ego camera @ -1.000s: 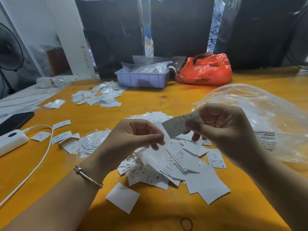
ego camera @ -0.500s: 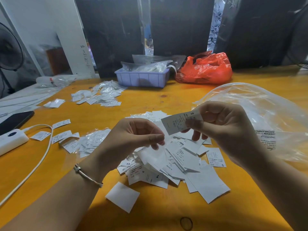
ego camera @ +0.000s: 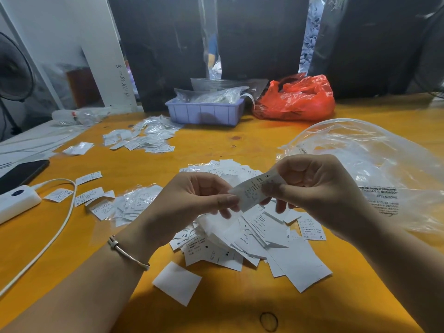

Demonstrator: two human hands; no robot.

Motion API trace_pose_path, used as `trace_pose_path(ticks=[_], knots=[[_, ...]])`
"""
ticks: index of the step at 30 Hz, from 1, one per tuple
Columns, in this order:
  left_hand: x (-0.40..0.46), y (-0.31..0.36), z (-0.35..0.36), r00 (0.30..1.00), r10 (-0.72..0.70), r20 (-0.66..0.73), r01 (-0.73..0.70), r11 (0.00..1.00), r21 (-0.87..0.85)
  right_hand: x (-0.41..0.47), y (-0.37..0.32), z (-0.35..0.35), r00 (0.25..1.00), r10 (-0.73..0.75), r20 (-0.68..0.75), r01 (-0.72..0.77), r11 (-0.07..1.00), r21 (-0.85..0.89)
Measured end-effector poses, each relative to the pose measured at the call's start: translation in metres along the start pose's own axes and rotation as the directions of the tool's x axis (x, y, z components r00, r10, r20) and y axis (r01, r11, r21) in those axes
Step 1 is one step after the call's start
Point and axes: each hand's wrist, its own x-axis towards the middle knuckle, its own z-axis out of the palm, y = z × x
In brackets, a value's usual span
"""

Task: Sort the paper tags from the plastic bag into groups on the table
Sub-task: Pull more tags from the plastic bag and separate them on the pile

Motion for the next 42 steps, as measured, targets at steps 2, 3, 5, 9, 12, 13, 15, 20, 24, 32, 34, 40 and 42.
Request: trace_pose_path(ticks=[2, 3, 5, 9, 12, 13, 15, 20, 24, 32, 34, 40, 42], knots=[[0.0, -0.001, 0.001, 1.0, 0.001, -0.003, -0.001, 1.0, 0.002, 0.0, 0.001, 0.002, 0.999, 0.016, 0.035, -0.016, 1.0, -0.006], [0.001, -0.001, 0.002, 1.0, 0.0, -0.003, 0.0, 1.0, 0.005, 0.0, 0.002, 0.003, 0.998, 0.022, 0.052, -0.022, 1.0, -0.011], [0.001, -0.001, 0.004, 1.0, -0.005, 0.0, 0.005, 1.0, 0.003, 0.0, 0.003, 0.005, 0.997, 0.022, 0.07, -0.021, 1.0, -0.02], [0.001, 0.001, 0.002, 1.0, 0.016, -0.015, -0.016, 1.0, 0.003, 0.0, 0.002, 0.002, 0.999, -0.027, -0.04, 0.027, 0.999, -0.018], [0.0, 0.0, -0.001, 0.998, 0.027, -0.06, -0.027, 1.0, 0.002, 0.002, -0.001, -0.005, 0.968, -0.082, -0.238, 0.086, 0.996, 0.005], [-0.001, 0.0, -0.001, 0.997, 0.029, -0.075, -0.029, 1.0, -0.002, 0.002, -0.002, -0.007, 0.956, -0.086, -0.281, 0.096, 0.995, 0.021], [-0.001, 0.001, -0.001, 0.995, 0.041, -0.092, -0.042, 0.999, -0.008, 0.002, -0.004, -0.009, 0.948, -0.085, -0.306, 0.103, 0.994, 0.044], [-0.001, 0.002, 0.0, 0.992, 0.058, -0.108, -0.06, 0.998, -0.017, 0.0, -0.005, -0.003, 0.966, -0.092, -0.242, 0.107, 0.993, 0.05], [-0.002, 0.002, 0.0, 0.992, 0.058, -0.111, -0.06, 0.998, -0.014, -0.001, -0.007, -0.002, 0.966, -0.105, -0.236, 0.123, 0.99, 0.062], [-0.002, 0.003, 0.0, 0.993, 0.063, -0.098, -0.066, 0.998, -0.021, -0.001, -0.006, 0.0, 0.97, -0.108, -0.216, 0.125, 0.99, 0.065], [-0.002, 0.003, 0.0, 0.993, 0.063, -0.098, -0.066, 0.997, -0.026, -0.001, -0.006, 0.001, 0.974, -0.112, -0.198, 0.121, 0.992, 0.033], [-0.002, 0.003, 0.001, 0.994, 0.053, -0.099, -0.057, 0.998, -0.037, -0.002, -0.006, 0.003, 0.986, -0.104, -0.127, 0.108, 0.994, 0.029], [-0.002, 0.003, 0.0, 0.994, 0.057, -0.091, -0.061, 0.997, -0.037, -0.002, -0.007, 0.001, 0.987, -0.104, -0.124, 0.109, 0.994, 0.032]])
